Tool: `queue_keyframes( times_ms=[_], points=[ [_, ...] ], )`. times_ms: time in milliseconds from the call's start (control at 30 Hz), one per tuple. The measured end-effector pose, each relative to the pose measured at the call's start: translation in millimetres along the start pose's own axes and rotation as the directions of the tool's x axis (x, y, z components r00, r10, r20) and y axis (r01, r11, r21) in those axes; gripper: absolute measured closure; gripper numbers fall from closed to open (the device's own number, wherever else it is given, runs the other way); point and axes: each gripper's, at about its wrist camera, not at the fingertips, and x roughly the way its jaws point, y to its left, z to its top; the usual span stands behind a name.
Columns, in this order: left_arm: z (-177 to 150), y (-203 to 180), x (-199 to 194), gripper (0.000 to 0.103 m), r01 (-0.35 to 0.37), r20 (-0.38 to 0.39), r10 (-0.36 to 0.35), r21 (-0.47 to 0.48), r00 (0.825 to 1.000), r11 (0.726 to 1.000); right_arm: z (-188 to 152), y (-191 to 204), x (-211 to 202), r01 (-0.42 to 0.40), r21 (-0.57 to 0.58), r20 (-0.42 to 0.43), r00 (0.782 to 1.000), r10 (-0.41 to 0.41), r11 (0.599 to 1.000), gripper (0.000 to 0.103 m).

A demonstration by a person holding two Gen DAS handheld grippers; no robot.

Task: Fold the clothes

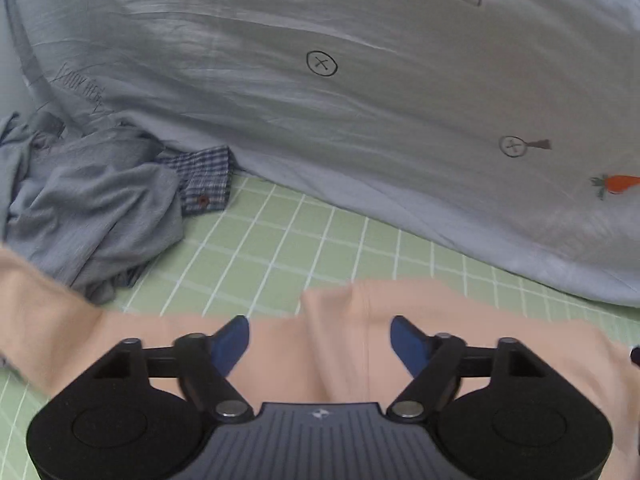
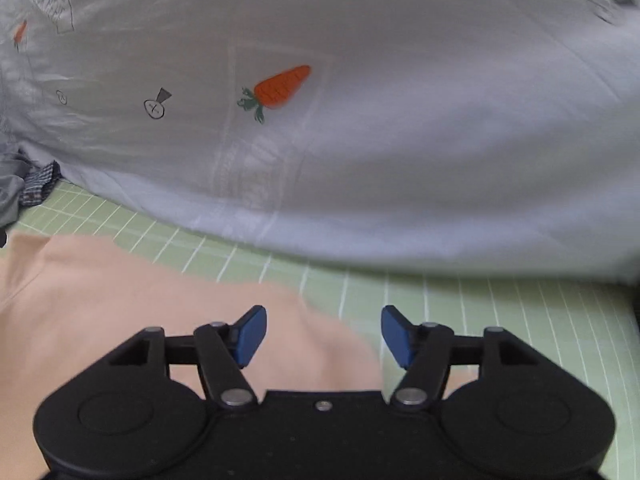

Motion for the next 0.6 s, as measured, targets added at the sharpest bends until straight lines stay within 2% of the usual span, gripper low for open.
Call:
queue_keyframes(
  times_ms=[67,167,300,433,600],
  points=[
    [-23.8,6.4,-20.2,0.024,0.001,-0.043,-0.001,-0.009,0.999,1.0,-28.8,-11.0,-32.4,-0.006,0.044,-0.048,0.999,0.008,0.999,0.032],
    [-65.8,18.2,-52.2,0.023,-0.004,-0.114,0.0,-0.036,0.993,0.999,-77.3,-20.0,-80.4,-0.013,0.124,-0.109,0.994,0.027,0.992,0.031],
    [-117.9,33.1,-93.1,0.023,0.033,-0.178,-0.051,-0.1,0.983,0.994,-138.3,-16.5,-138.3,-0.06,0.279,-0.174,0.978,0.112,0.958,0.031],
    [-163.7,42.7,-131.3,0.023,0.074,-0.213,-0.105,-0.146,0.971,0.986,-177.8,-6.9,-165.5,-0.106,0.361,-0.207,0.96,0.191,0.926,0.031],
    [-186.7,39.8,-162.6,0.023,0.108,-0.183,-0.129,-0.123,0.974,0.987,-207.6,1.5,-174.2,-0.154,0.393,-0.249,0.931,0.266,0.907,0.032]
  ],
)
